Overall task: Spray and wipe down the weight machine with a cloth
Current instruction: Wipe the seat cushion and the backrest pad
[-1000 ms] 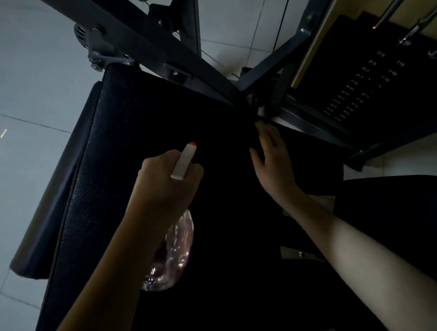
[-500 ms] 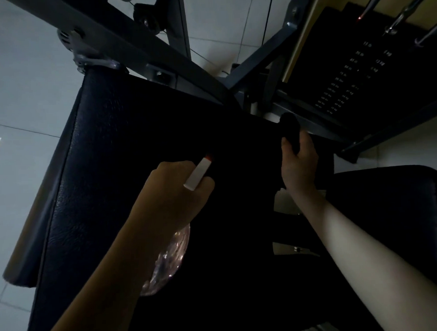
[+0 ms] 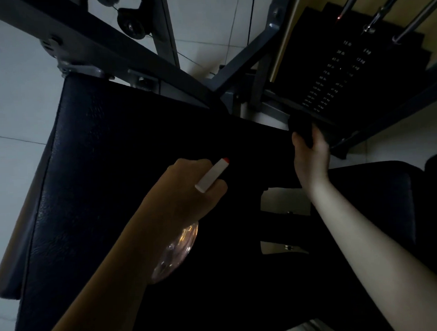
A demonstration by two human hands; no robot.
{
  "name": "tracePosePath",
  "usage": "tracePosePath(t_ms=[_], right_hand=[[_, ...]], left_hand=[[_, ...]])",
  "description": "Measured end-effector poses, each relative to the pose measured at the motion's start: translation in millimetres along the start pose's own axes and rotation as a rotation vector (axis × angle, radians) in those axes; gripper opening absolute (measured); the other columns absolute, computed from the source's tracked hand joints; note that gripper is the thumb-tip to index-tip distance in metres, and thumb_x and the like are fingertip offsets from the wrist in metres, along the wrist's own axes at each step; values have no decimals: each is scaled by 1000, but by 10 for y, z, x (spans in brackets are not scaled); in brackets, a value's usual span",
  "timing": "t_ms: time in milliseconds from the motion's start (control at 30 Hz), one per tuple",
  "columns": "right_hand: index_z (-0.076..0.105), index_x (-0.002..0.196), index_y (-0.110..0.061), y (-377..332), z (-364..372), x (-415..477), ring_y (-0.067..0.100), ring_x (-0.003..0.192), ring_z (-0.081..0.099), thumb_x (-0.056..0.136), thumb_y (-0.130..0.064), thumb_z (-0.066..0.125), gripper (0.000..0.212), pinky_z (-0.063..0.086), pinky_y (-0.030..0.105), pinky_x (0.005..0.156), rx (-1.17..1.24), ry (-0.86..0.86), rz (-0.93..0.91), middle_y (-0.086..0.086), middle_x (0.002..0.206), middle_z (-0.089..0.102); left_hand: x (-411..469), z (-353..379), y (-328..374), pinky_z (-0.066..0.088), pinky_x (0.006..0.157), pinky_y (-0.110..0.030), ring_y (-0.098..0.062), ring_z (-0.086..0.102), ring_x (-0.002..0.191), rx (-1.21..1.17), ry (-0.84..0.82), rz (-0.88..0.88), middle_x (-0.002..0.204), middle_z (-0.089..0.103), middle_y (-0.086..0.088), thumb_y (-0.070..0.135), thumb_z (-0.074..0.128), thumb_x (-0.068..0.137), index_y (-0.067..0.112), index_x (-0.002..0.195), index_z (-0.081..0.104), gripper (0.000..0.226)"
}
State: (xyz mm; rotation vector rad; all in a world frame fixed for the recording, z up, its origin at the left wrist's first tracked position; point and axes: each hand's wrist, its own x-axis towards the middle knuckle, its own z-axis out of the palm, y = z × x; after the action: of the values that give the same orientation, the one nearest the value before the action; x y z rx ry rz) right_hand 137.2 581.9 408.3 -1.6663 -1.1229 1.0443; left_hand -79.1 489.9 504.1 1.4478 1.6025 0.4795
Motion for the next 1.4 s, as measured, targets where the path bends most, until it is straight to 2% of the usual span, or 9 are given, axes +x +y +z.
tracePosePath(t_ms=[133, 233, 400, 567, 833, 1033, 1133, 1233, 1400], right_hand=[[42, 139, -8, 113, 53, -89, 11, 123, 43, 97, -13, 48, 43, 28, 16, 102, -174, -77, 33, 1, 131, 50], [34, 144, -5, 294, 260, -310, 28, 136, 31, 94, -11, 51, 53, 23, 35, 114, -405, -164, -179, 15, 146, 37], [39, 141, -4, 285, 531, -347, 34, 134, 34, 92, -12, 47, 51, 30, 49, 110, -432, -150, -299, 19, 145, 38], [42, 140, -4, 138, 900, -247, 33, 133, 36, 90, -10, 50, 51, 29, 46, 110, -414, -97, -307, 18, 144, 41], [38, 143, -13, 359, 447, -611, 20, 139, 24, 93, -21, 45, 50, 24, 35, 113, -478, -640, -710, 7, 149, 36], [39, 142, -9, 71, 993, -176, 34, 138, 28, 90, -11, 54, 55, 23, 43, 114, -443, -262, -428, 14, 147, 38], [33, 145, -11, -99, 1292, -186, 33, 139, 27, 91, -11, 54, 58, 22, 42, 114, -439, -127, -351, 13, 149, 35], [40, 142, -10, -118, 1336, -273, 33, 135, 33, 90, -12, 53, 53, 29, 44, 111, -403, -187, -487, 15, 147, 39], [42, 140, -12, 145, 932, -641, 27, 136, 32, 92, -21, 44, 49, 29, 38, 110, -445, -526, -849, 13, 146, 41]], left_hand=[[-44, -6, -60, 37, 47, -32, -18, 49, 49, -73, -1, -10, 61, 56, -5, 33, 53, 84, 9, 74, 57, 26], [-95, -42, -81, 34, 45, -31, -18, 46, 46, -109, 129, -6, 55, 52, -1, 36, 54, 76, 6, 72, 56, 30], [-147, -175, -155, 30, 42, -26, -18, 41, 45, -291, 300, -42, 54, 49, -8, 19, 62, 83, -6, 76, 54, 27], [-164, -191, -134, 31, 50, -32, -24, 43, 52, -335, 322, 5, 67, 49, -33, 32, 59, 77, -12, 84, 53, 45], [-188, -221, -191, 36, 53, -33, -25, 48, 60, -409, 383, -34, 75, 53, -33, 24, 59, 78, -2, 85, 56, 27], [-220, -255, -142, 41, 66, -39, -29, 53, 71, -443, 410, -16, 78, 56, -31, 39, 62, 70, 28, 77, 61, 13], [-225, -250, -182, 43, 62, -46, -45, 57, 68, -395, 436, 10, 83, 55, -37, 36, 62, 73, 7, 86, 63, 32], [-202, -252, -227, 44, 54, -58, -57, 52, 68, -394, 423, 36, 80, 54, -40, 28, 61, 78, -12, 89, 54, 42], [-202, -273, -190, 44, 58, -49, -42, 55, 65, -410, 430, 32, 80, 52, -40, 38, 59, 74, -2, 84, 58, 41]])
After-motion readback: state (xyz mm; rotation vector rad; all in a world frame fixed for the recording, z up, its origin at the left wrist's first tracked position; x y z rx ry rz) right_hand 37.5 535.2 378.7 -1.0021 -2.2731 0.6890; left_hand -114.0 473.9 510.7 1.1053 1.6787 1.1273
